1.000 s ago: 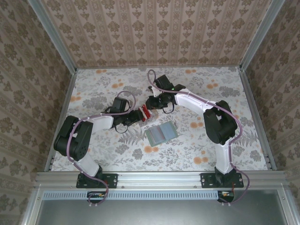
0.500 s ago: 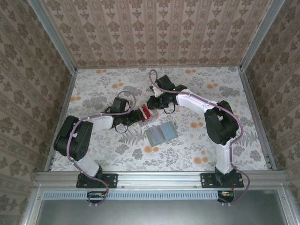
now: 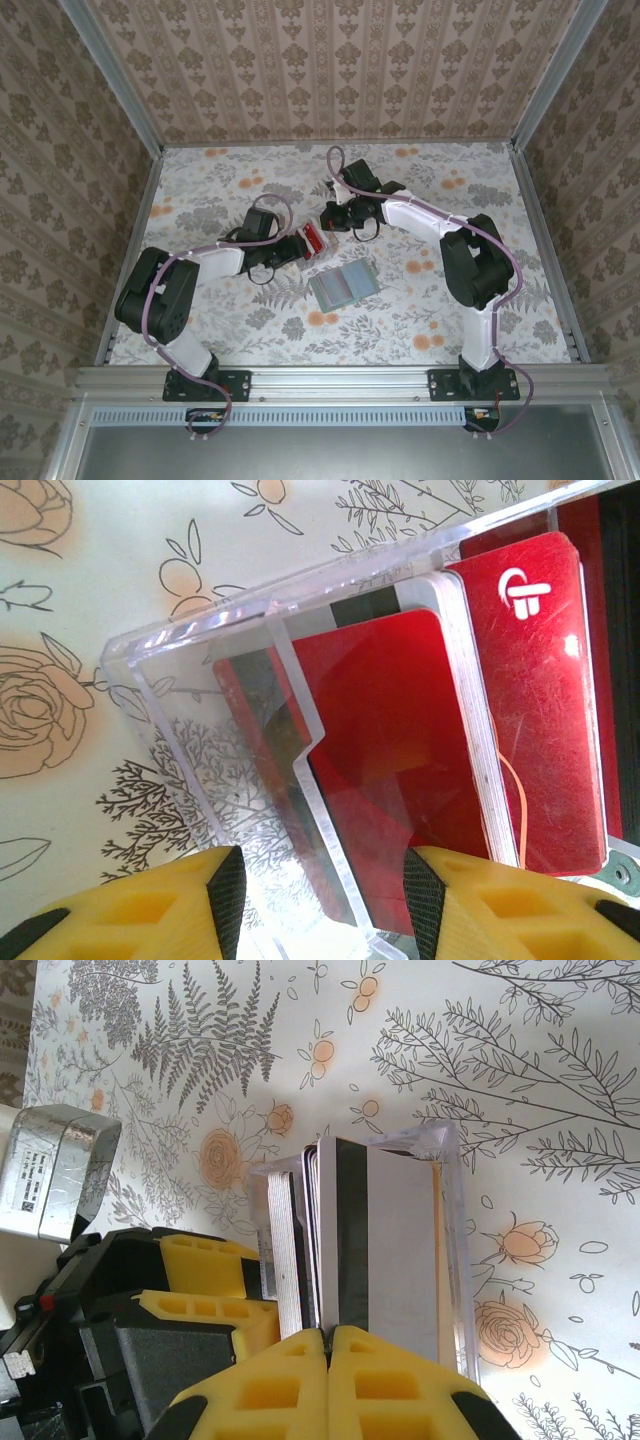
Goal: Put the credit cards into the card holder
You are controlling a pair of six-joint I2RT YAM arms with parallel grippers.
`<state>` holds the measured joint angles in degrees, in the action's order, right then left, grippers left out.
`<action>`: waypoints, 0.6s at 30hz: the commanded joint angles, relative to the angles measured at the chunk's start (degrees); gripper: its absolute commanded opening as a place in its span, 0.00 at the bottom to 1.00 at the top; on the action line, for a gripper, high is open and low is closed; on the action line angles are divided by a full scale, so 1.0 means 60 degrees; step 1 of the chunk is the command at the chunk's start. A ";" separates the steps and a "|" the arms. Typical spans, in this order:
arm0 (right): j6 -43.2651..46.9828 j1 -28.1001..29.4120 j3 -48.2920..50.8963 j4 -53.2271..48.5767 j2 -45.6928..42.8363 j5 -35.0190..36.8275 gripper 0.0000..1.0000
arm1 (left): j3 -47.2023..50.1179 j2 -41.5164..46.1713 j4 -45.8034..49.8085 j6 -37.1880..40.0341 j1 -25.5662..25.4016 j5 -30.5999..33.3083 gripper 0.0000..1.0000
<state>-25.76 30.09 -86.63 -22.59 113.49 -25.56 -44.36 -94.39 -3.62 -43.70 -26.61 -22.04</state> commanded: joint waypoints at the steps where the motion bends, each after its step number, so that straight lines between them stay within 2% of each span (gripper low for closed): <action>1: -0.0260 0.0135 0.0189 0.0271 -0.0401 -0.0990 0.05 | -0.0135 0.0061 0.0261 0.0210 -0.0209 -0.0032 0.50; 12: -0.0413 0.0065 0.0261 0.0443 -0.0386 -0.1233 0.15 | -0.0209 0.0085 0.0351 0.0264 -0.0228 0.0010 0.50; 18: -0.0435 0.0054 0.0219 0.0481 -0.0342 -0.1271 0.16 | -0.0236 0.0081 0.0369 0.0267 -0.0238 0.0037 0.50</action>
<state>-27.29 29.71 -85.65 -20.73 113.21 -28.88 -44.69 -94.32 -2.98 -43.68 -26.83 -21.56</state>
